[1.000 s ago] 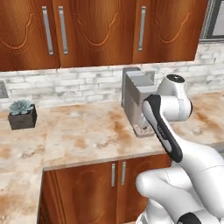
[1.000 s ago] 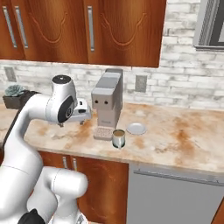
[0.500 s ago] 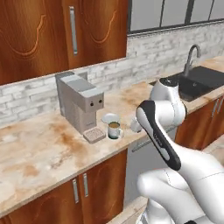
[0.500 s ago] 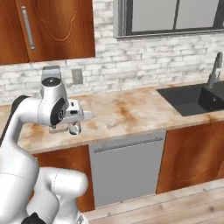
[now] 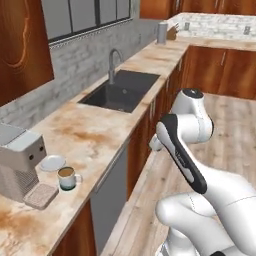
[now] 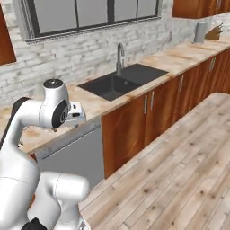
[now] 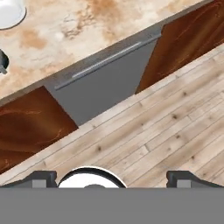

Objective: Take a sugar cube from the saucer and place it inside the coffee. Then, grab milk from the fridge and place it next to the coffee on the counter to sweeten the coffee.

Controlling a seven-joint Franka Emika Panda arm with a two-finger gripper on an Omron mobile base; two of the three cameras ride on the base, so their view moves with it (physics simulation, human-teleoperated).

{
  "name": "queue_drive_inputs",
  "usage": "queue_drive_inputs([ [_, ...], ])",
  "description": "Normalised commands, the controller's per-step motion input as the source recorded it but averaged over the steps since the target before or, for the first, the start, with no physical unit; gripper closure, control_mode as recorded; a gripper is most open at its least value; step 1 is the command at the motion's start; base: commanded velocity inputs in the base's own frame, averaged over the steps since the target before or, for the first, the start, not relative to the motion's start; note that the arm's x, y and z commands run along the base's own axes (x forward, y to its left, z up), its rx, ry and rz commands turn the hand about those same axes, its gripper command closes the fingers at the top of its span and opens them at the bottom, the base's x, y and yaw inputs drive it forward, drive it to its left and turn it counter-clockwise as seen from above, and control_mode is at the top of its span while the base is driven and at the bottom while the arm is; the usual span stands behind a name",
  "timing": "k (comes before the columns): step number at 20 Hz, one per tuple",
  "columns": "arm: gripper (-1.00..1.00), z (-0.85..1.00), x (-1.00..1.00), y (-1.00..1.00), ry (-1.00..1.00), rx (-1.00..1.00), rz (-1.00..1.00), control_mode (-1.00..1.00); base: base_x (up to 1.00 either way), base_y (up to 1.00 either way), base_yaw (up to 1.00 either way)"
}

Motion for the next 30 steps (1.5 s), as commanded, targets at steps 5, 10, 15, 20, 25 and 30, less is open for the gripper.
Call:
queue_drive_inputs([
  [5,-1.00,0.00,0.00,0.00,0.00,0.00,0.00,1.00,0.13,-0.26,-0.75],
  [10,-1.00,0.00,0.00,0.00,0.00,0.00,0.00,1.00,0.39,-0.32,-0.65],
  [15,-1.00,0.00,0.00,0.00,0.00,0.00,0.00,1.00,0.72,-0.40,-0.54],
  [20,-1.00,0.00,0.00,0.00,0.00,0.00,0.00,1.00,1.00,-0.09,-0.35],
  [25,-1.00,0.00,0.00,0.00,0.00,0.00,0.00,1.00,1.00,0.00,-0.27],
  [30,-1.00,0.00,0.00,0.00,0.00,0.00,0.00,1.00,1.00,0.00,-0.25],
])
